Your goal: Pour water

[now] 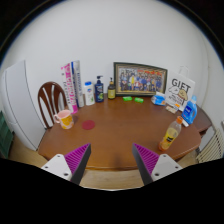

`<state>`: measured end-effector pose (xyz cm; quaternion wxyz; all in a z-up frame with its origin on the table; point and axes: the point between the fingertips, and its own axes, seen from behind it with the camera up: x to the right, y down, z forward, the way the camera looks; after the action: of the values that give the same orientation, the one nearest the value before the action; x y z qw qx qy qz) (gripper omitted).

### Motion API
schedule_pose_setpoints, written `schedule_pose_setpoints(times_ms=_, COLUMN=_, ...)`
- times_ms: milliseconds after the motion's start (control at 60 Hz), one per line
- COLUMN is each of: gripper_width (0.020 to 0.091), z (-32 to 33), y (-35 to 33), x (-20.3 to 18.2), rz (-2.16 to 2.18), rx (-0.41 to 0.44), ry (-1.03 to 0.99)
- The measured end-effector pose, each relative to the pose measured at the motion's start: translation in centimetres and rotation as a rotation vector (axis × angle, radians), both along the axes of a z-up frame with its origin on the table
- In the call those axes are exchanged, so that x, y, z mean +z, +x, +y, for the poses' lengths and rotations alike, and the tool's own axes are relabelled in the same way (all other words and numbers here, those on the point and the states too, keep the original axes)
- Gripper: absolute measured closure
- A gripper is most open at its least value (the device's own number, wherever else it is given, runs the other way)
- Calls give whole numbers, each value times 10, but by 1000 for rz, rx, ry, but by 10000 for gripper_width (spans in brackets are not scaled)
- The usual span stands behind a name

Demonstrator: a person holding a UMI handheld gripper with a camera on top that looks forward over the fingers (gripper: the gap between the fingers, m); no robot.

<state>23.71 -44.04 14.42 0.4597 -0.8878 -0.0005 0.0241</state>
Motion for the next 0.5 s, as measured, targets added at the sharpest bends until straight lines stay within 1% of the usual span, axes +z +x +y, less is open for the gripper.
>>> schedule_pose_setpoints(times_ms=317, gripper_width=249, z=32, y=200, x=-97, rz=-35, rx=-135, ry=50)
schedule_pose_setpoints(times_ms=417, gripper_width=250, z=57, y=243, x=-120, rz=-28, rx=-153, ry=80)
schedule_pose_setpoints(times_ms=500, gripper_width=252, z=84, y=264, x=-135, rz=-9, rx=-149, ry=108)
